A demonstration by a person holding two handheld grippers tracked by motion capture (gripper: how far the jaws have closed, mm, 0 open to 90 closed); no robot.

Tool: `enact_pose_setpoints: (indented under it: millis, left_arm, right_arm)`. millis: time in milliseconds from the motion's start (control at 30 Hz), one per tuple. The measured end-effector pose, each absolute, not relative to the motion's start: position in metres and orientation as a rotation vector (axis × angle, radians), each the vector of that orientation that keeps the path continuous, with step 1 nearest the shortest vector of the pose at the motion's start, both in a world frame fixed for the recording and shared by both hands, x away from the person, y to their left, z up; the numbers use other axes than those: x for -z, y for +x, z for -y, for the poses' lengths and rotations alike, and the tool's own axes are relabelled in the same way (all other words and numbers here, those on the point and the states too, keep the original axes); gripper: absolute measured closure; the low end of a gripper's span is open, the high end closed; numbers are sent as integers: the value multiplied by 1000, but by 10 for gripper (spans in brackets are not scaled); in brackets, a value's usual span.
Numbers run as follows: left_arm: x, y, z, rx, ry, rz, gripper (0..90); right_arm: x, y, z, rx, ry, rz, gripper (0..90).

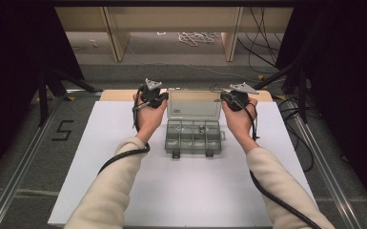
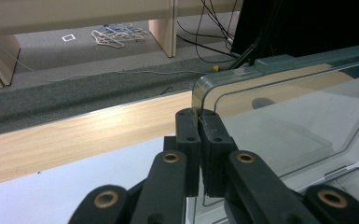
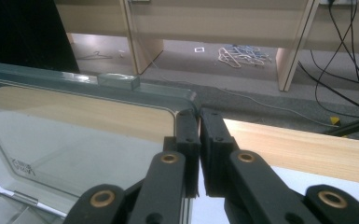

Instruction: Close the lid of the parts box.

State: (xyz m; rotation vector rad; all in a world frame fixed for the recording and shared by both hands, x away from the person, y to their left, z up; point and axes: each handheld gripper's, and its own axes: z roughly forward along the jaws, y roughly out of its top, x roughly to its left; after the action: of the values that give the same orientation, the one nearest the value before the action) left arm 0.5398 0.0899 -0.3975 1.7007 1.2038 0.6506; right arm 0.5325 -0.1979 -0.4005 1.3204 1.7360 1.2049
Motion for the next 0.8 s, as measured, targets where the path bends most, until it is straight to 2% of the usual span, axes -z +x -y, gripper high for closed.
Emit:
enact_pose_setpoints:
  millis: [800]
  left_arm:
    - [401,516,-93,-695,1711,-1130,872]
  right_arm:
    - [403,507,202,-1236,1233,-1745,873]
